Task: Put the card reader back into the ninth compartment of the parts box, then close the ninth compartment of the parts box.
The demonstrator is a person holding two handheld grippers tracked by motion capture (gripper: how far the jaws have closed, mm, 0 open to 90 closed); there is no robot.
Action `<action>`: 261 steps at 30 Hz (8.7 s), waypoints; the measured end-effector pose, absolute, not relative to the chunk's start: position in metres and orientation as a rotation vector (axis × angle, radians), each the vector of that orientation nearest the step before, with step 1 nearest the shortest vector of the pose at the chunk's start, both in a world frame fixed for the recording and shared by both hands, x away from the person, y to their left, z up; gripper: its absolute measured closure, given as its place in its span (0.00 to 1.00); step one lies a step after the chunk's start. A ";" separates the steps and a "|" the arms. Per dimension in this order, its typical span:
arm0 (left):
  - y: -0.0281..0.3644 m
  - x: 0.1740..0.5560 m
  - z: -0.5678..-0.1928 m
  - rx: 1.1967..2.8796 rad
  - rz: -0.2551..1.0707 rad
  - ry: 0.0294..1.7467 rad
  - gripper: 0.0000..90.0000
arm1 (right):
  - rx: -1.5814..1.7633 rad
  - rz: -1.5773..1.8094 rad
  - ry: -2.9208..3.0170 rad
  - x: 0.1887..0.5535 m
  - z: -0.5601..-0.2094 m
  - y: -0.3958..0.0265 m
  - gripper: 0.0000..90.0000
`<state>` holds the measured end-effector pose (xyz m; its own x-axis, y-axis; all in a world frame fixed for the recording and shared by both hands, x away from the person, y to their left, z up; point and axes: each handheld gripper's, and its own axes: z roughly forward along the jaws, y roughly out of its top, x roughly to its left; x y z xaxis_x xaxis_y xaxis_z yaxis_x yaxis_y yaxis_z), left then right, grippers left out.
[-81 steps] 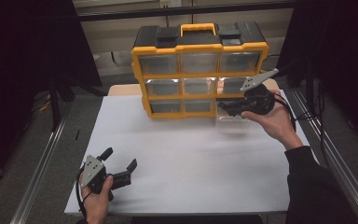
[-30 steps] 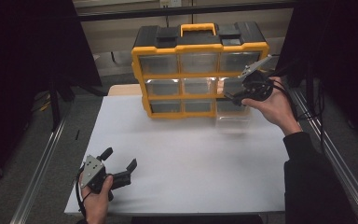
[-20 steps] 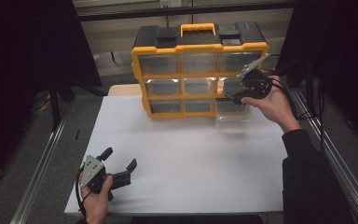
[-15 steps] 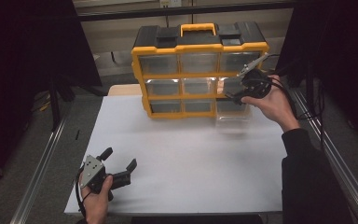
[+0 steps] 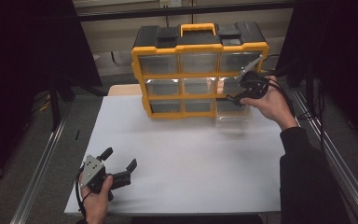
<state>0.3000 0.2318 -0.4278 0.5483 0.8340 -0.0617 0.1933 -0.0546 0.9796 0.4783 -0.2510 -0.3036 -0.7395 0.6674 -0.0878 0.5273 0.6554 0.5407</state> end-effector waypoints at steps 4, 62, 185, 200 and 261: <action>0.232 0.300 -0.428 1.571 0.660 0.900 0.02 | 0.955 0.713 2.609 0.480 -0.306 -0.253 0.82; 0.232 0.300 -0.428 1.564 0.657 0.902 0.02 | 0.994 0.643 2.702 0.493 -0.342 -0.254 0.82; 0.231 0.299 -0.427 1.559 0.668 0.899 0.02 | 1.277 1.278 1.852 0.369 -0.409 -0.272 0.01; 0.230 0.299 -0.426 1.551 0.668 0.899 0.02 | 1.229 1.301 1.788 0.340 -0.417 -0.279 0.01; 0.232 0.300 -0.426 1.544 0.671 0.907 0.02 | 1.188 1.329 1.716 0.268 -0.440 -0.300 0.00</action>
<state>0.2996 0.2319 -0.4260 0.5352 0.8419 -0.0687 0.1806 -0.0346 0.9830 0.2684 -0.2999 -0.4398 -0.3738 0.9270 0.0314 0.2624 0.0732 0.9622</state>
